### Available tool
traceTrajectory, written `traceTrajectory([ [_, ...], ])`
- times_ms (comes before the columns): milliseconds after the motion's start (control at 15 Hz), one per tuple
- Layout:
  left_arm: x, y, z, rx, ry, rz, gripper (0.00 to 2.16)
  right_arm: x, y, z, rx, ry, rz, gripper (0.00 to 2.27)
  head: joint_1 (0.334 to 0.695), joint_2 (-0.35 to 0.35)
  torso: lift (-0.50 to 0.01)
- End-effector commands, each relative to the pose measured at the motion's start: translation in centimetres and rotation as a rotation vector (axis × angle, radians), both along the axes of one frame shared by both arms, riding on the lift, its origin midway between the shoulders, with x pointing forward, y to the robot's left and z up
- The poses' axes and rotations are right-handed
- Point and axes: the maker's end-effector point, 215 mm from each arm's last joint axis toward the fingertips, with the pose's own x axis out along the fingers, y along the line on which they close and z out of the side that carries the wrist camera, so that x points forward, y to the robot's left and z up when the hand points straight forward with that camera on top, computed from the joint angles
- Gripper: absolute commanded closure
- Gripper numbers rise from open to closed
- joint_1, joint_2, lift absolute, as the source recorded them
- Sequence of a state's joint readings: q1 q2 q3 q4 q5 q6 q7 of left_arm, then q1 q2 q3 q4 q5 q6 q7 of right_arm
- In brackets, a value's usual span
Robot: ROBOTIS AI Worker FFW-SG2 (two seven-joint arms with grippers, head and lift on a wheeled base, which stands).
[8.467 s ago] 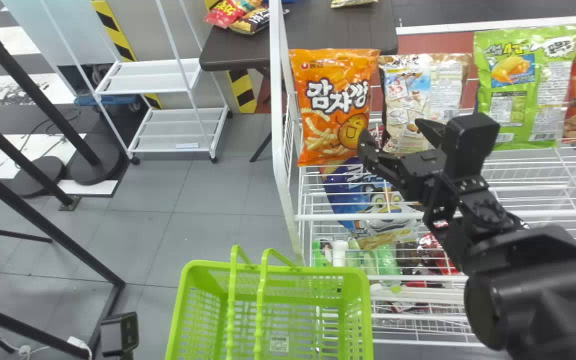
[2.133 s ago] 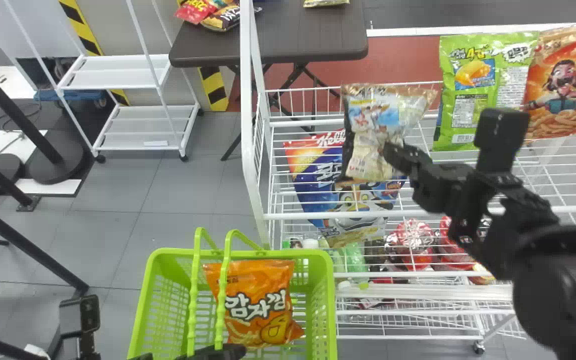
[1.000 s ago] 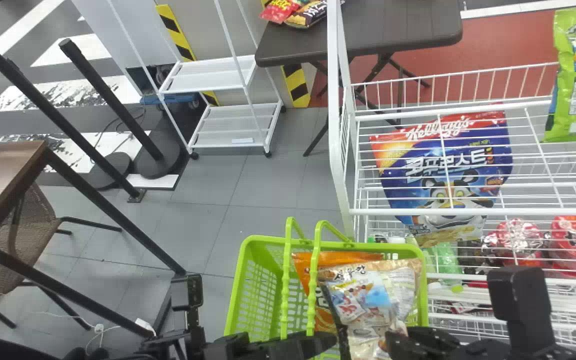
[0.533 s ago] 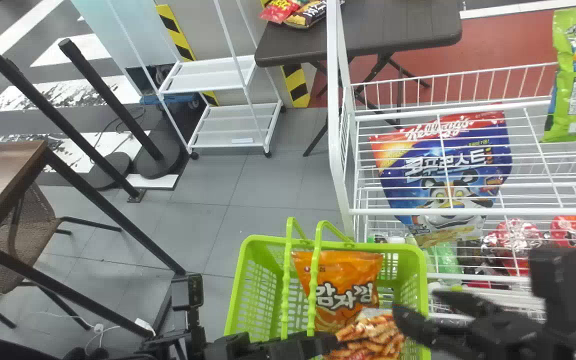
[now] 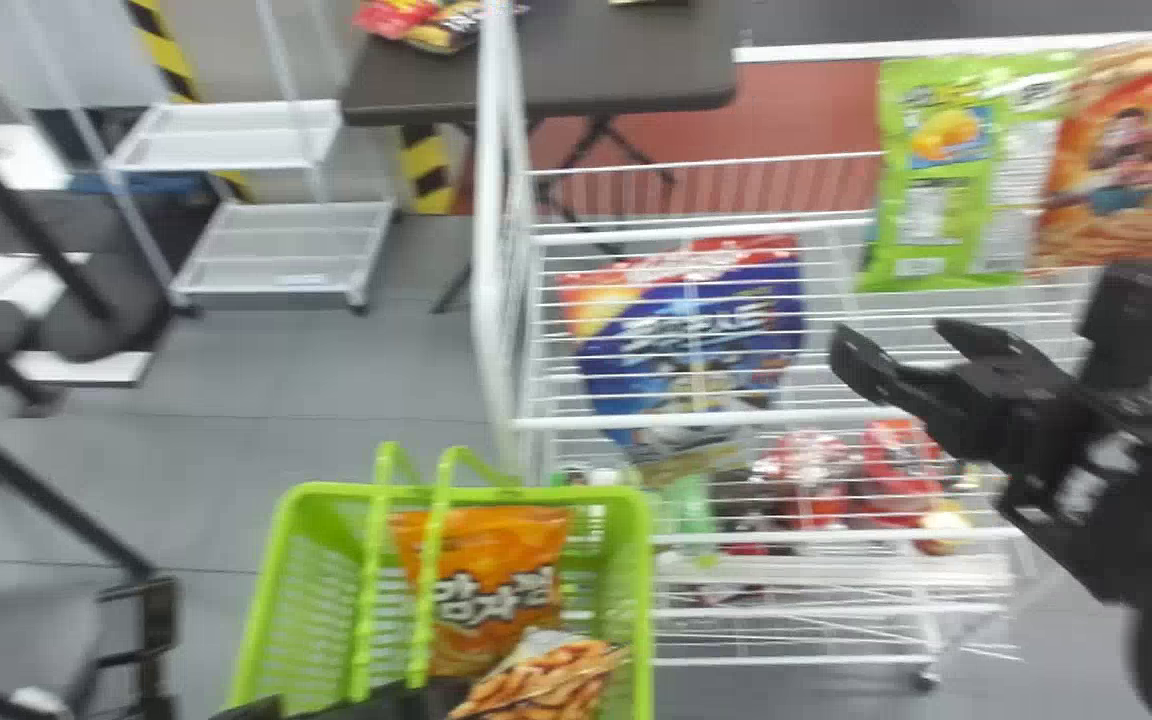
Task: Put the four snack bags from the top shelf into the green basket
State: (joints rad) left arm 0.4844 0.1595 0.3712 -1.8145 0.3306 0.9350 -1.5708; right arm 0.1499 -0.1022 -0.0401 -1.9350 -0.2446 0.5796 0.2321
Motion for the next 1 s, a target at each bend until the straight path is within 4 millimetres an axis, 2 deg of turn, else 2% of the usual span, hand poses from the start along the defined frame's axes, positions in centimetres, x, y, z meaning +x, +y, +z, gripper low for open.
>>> traceTrajectory([
  [0, -0.3, 0.1, 0.1, -0.009, 0.002, -0.001, 2.15, 4.7, -2.3, 0.1, -0.052, -0.031, -0.047, 0.06, 0.695, -0.010, 0.000],
  [333, -0.4, 0.5, -0.1, -0.006, 0.004, 0.011, 2.15, 13.0, -6.0, -0.2, -0.098, -0.071, -0.152, 0.06, 0.695, -0.061, 0.000],
  [533, -0.4, 0.5, -0.1, -0.009, 0.000, 0.013, 2.15, 16.0, -7.3, -0.6, -0.115, -0.104, -0.204, 0.08, 0.695, -0.084, 0.000],
  [600, -0.3, 0.5, -0.1, -0.007, -0.004, 0.015, 2.15, 16.3, -7.5, -1.0, -0.131, -0.098, -0.210, 0.19, 0.695, -0.089, 0.000],
  [667, -0.3, 0.6, -0.1, -0.006, -0.005, 0.016, 2.15, 16.5, -7.5, -1.6, -0.134, -0.081, -0.209, 0.53, 0.695, -0.093, 0.000],
  [800, -0.4, 0.6, -0.2, -0.008, -0.001, 0.020, 2.15, 16.3, -7.5, -1.9, -0.131, -0.076, -0.209, 1.86, 0.695, -0.095, 0.000],
  [867, -0.3, 0.7, -0.2, -0.007, -0.003, 0.021, 2.15, 16.1, -7.1, -2.5, -0.130, -0.062, -0.208, 2.15, 0.695, -0.093, 0.000],
  [933, -0.3, 0.7, -0.2, -0.007, -0.003, 0.021, 2.15, 15.9, -7.2, -2.7, -0.135, -0.061, -0.207, 2.17, 0.695, -0.092, 0.000],
])
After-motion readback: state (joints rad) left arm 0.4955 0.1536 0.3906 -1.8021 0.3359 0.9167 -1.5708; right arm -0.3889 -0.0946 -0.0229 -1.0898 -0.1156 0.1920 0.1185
